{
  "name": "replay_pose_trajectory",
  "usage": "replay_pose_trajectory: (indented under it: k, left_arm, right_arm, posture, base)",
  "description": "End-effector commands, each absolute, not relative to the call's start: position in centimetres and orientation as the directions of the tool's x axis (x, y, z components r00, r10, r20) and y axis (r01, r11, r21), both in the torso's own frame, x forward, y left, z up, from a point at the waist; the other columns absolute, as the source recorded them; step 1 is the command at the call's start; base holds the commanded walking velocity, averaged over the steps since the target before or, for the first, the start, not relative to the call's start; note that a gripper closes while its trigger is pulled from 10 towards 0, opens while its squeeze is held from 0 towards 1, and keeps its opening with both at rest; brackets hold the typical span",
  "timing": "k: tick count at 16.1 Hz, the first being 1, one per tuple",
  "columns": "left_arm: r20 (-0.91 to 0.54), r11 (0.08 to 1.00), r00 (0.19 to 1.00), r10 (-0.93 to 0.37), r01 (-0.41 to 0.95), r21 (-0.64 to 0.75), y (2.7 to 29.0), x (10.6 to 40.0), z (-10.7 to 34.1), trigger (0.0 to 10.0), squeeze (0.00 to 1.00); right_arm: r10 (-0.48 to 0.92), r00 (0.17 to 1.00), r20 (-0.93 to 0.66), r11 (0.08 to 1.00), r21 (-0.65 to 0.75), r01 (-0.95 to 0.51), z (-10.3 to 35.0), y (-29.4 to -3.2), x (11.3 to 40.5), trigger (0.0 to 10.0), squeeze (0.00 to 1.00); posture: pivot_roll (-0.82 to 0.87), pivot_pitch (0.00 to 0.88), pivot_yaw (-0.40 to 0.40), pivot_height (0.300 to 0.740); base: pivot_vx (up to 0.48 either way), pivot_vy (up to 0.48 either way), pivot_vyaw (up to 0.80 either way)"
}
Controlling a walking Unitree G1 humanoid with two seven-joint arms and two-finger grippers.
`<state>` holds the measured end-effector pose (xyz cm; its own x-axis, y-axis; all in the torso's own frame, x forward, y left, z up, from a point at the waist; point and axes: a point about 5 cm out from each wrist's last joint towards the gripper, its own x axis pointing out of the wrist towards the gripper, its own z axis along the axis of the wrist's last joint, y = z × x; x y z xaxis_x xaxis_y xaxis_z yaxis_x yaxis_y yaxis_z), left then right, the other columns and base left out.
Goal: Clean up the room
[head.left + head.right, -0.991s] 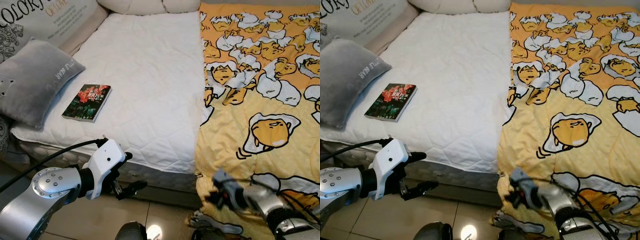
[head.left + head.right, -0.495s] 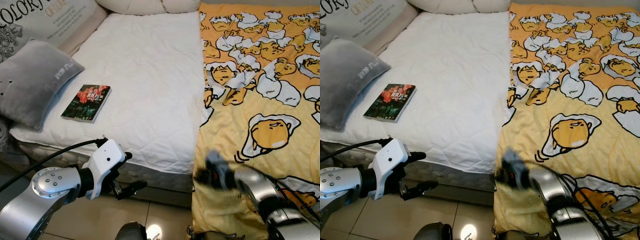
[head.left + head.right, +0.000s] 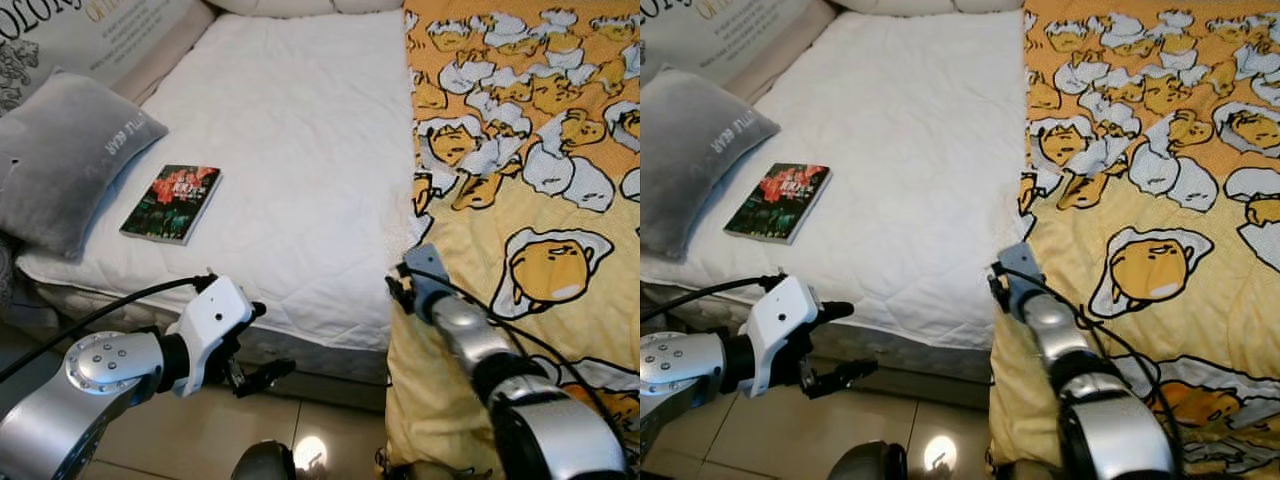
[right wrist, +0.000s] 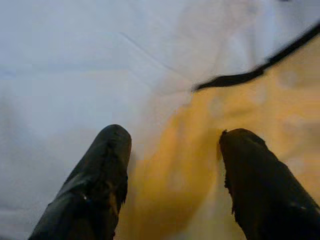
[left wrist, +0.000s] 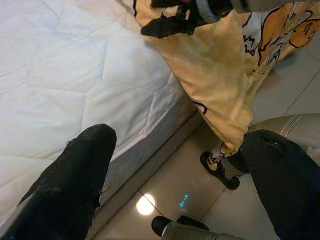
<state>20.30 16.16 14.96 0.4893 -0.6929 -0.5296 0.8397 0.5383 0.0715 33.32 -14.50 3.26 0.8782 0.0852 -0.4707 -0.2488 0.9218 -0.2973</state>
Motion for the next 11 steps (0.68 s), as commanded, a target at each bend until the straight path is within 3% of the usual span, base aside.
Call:
replay_pose_trajectory:
  k: [1,6,7,8,9,10,11]
  left_arm:
    - [-0.539,0.532,0.479,-0.693,0.844,0.067,16.2,20.2,14.9,10.0,0.0]
    - [-0.544,0.529,0.472,-0.694,0.847,0.06,16.1,19.8,14.9,10.0,0.0]
    - [-0.546,0.528,0.471,-0.693,0.847,0.059,16.1,19.7,14.9,10.0,0.0]
    - [-0.547,0.528,0.469,-0.693,0.848,0.059,16.1,19.6,14.9,10.0,0.0]
    - [-0.547,0.528,0.469,-0.693,0.847,0.058,16.1,19.6,14.9,10.0,0.0]
    - [-0.548,0.528,0.468,-0.693,0.848,0.056,16.1,19.5,14.9,10.0,0.0]
    - [-0.548,0.528,0.466,-0.695,0.848,0.051,16.1,19.5,14.9,10.0,0.0]
  right_arm:
    - [0.032,0.881,-0.472,0.912,-0.348,-0.219,3.4,-14.0,33.5,10.0,0.0]
    - [0.036,0.829,-0.558,0.877,-0.381,-0.294,1.9,-12.6,32.4,10.0,0.0]
    - [0.026,0.818,-0.575,0.889,-0.361,-0.282,1.5,-12.6,32.2,8.4,0.0]
    - [0.019,0.806,-0.592,0.902,-0.337,-0.268,1.2,-12.8,31.9,5.3,0.0]
    - [0.008,0.798,-0.603,0.907,-0.331,-0.259,1.0,-13.1,31.8,0.8,0.0]
    - [0.0,0.796,-0.605,0.905,-0.339,-0.257,0.9,-13.5,31.7,0.0,0.0]
    - [-0.018,0.793,-0.609,0.898,-0.358,-0.255,0.8,-14.0,31.6,0.0,0.0]
  posture:
    - [0.23,0.117,0.098,0.74]
    - [0.24,0.127,0.098,0.74]
    - [0.25,0.13,0.098,0.74]
    - [0.25,0.132,0.097,0.74]
    - [0.25,0.133,0.096,0.74]
    - [0.25,0.135,0.095,0.74]
    - [0.25,0.138,0.094,0.74]
  base:
    - [0.0,0.0,0.0]
    - [0.0,0.0,0.0]
    - [0.0,0.0,0.0]
    - [0.0,0.0,0.0]
    - [0.0,0.0,0.0]
    - [0.0,0.0,0.0]
    - [0.0,0.0,0.0]
